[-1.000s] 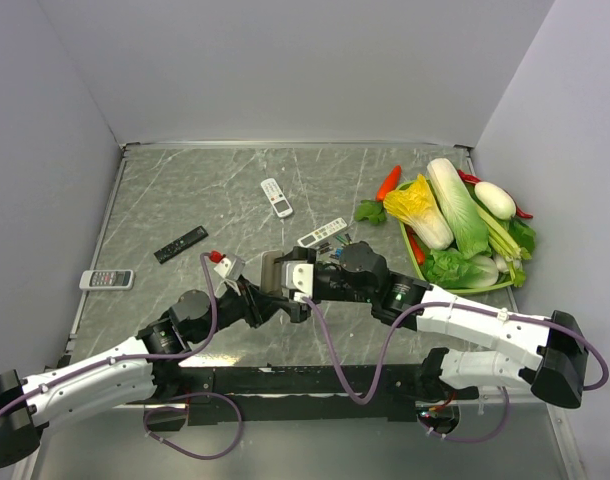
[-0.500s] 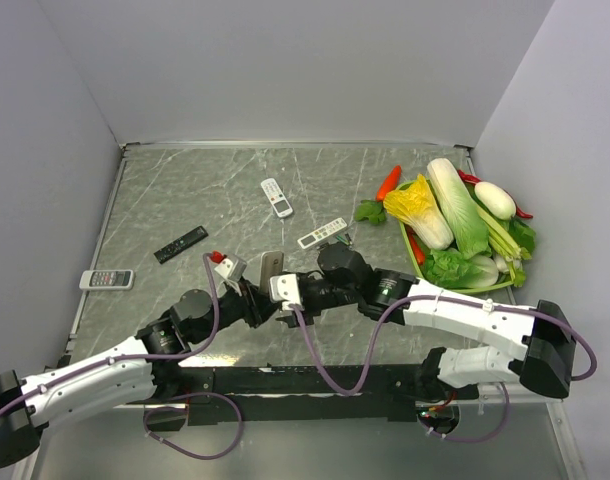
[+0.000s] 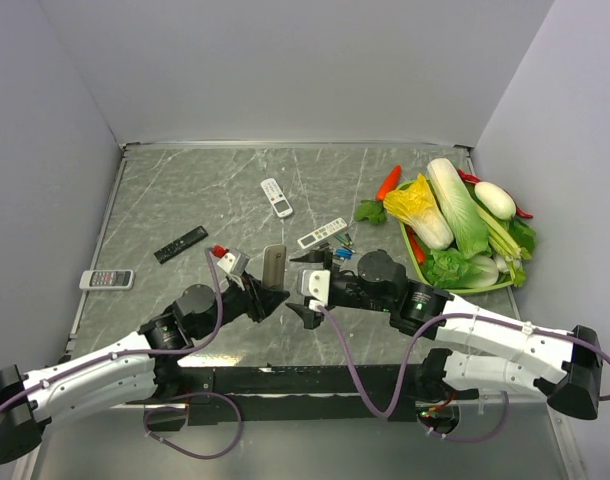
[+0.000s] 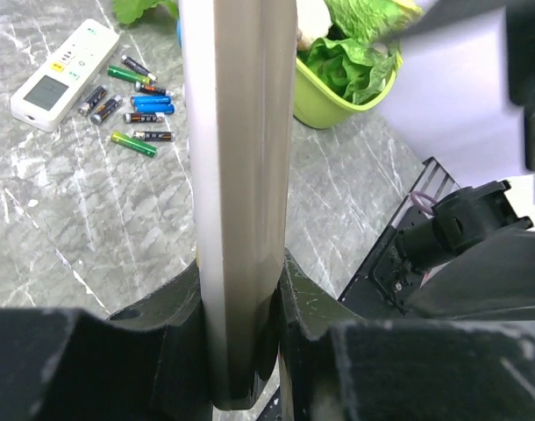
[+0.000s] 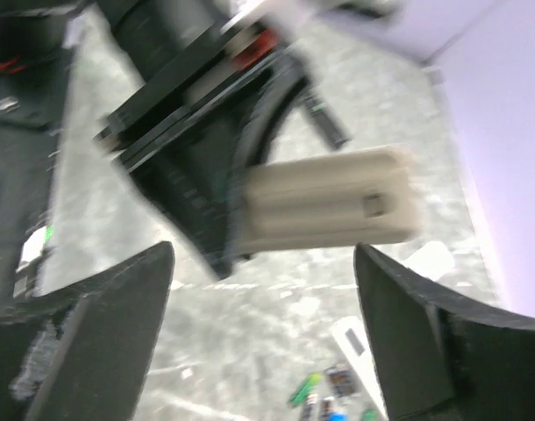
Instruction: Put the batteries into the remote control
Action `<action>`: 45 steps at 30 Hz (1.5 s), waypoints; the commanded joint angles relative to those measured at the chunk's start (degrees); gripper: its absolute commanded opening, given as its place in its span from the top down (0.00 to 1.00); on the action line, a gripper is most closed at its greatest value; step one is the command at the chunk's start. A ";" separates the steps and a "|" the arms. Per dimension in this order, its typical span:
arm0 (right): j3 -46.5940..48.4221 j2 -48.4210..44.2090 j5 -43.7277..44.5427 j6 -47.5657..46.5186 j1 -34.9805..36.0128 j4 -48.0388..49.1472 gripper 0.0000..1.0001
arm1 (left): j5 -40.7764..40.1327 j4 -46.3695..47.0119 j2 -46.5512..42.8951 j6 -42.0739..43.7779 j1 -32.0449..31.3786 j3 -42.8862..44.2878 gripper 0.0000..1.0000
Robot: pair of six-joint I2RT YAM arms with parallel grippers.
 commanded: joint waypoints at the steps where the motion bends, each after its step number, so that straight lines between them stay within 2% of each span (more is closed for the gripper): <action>1: 0.13 0.30 4.34 -3.20 0.40 6.71 0.03 | 0.48 1.99 0.46 -0.54 -0.04 3.09 0.99; 10: 4.70 6.01 3.64 -5.14 0.40 4.51 0.01 | 0.57 -0.73 0.02 -0.80 -0.13 4.76 0.99; 21: 5.23 4.26 2.85 -6.37 0.40 5.66 0.01 | -0.84 -3.81 2.04 -0.80 -0.13 5.99 0.99; 30: 6.99 6.89 3.46 -6.90 0.40 4.16 0.02 | -1.19 -4.87 2.31 -0.72 -0.04 6.87 0.99; 45: 6.73 9.18 5.31 -5.05 0.32 3.55 0.09 | -0.84 -5.22 0.63 -0.80 -0.04 6.96 0.99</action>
